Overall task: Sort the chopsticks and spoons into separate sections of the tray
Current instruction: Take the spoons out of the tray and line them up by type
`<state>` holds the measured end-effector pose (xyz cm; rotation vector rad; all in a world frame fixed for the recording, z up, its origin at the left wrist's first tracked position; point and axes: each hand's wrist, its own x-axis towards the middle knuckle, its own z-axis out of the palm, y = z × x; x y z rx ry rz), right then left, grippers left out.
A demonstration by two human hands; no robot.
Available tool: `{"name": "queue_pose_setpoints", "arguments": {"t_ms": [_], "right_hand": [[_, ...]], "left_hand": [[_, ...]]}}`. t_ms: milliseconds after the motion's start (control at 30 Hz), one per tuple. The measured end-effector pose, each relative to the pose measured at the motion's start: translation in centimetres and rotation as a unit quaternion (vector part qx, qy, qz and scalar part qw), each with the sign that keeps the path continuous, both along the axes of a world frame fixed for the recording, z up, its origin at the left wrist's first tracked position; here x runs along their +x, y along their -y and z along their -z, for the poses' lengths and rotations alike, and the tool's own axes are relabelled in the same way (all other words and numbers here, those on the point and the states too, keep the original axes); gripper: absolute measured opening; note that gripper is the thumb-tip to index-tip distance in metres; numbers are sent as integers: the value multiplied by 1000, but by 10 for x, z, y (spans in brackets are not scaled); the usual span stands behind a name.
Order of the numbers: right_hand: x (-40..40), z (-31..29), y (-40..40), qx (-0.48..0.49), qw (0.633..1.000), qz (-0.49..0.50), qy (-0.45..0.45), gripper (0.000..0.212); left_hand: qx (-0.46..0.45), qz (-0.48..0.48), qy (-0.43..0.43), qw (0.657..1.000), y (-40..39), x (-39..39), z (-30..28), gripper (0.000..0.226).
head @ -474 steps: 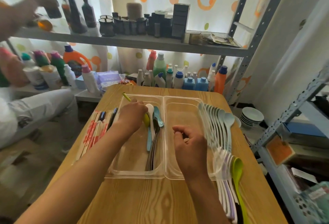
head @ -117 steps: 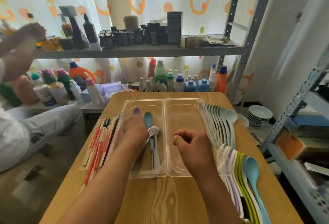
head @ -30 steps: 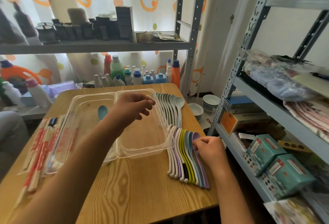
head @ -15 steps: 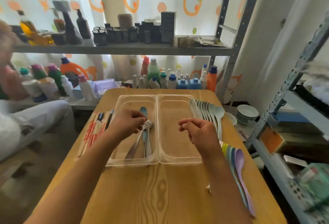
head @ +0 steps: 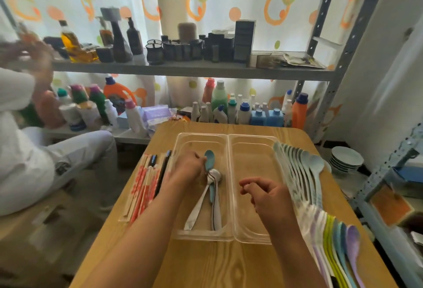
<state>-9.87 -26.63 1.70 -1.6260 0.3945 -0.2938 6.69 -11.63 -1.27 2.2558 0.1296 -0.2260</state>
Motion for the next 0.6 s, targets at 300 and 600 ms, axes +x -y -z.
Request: {"name": "queue_pose_setpoints", "arguments": {"t_ms": [300,600], "right_hand": [[0,10,-9,25,999,-16,-19,22],[0,-1,-26,9,999,-37,2,23]], "left_hand": [[1,-9,61,998,4,8,9,14],[-1,-57,277,959,-3,1,-46,12]]}}
